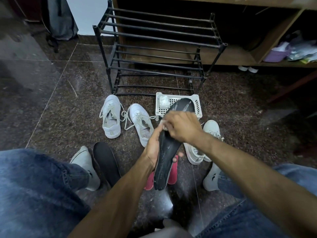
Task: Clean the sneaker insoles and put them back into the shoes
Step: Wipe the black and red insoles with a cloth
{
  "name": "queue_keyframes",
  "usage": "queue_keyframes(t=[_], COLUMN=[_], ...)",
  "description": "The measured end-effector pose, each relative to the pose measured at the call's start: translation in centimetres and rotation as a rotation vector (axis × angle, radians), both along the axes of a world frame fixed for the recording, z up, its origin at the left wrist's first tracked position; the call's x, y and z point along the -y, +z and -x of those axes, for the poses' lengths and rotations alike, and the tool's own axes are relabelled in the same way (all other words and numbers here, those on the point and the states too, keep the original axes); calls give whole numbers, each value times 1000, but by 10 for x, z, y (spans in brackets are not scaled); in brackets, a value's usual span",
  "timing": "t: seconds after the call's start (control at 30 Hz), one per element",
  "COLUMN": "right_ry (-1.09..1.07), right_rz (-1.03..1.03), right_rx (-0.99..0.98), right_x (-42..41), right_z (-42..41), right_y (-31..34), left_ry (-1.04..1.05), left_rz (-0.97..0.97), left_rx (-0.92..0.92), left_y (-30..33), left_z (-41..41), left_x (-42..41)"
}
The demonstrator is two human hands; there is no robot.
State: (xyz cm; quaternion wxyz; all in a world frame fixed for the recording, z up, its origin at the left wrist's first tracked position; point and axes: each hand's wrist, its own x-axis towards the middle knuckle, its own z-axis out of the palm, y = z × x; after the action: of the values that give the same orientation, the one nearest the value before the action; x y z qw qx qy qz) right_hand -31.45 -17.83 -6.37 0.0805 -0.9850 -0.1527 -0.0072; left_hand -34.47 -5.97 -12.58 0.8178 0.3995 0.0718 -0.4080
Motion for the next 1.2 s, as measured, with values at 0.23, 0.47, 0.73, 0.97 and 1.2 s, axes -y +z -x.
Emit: queue_keyframes(t=[0.23, 0.47, 0.73, 0.97, 1.2], right_ry=[-226, -89, 220, -229, 13], right_rz=[-92, -293, 50, -33, -22], right_rx=[35, -136, -89, 72, -38], right_x=[20, 17, 9, 30, 15], right_z=[-14, 20, 29, -16, 18], right_y=[13, 5, 4, 8, -6], left_ry=[-77, 157, 199, 109, 102], left_rz=[33, 218, 83, 53, -61], left_rx=[14, -164, -167, -175, -122], left_y=[11, 17, 13, 16, 10], left_z=[1, -7, -9, -5, -8], left_x=[3, 3, 0, -2, 0])
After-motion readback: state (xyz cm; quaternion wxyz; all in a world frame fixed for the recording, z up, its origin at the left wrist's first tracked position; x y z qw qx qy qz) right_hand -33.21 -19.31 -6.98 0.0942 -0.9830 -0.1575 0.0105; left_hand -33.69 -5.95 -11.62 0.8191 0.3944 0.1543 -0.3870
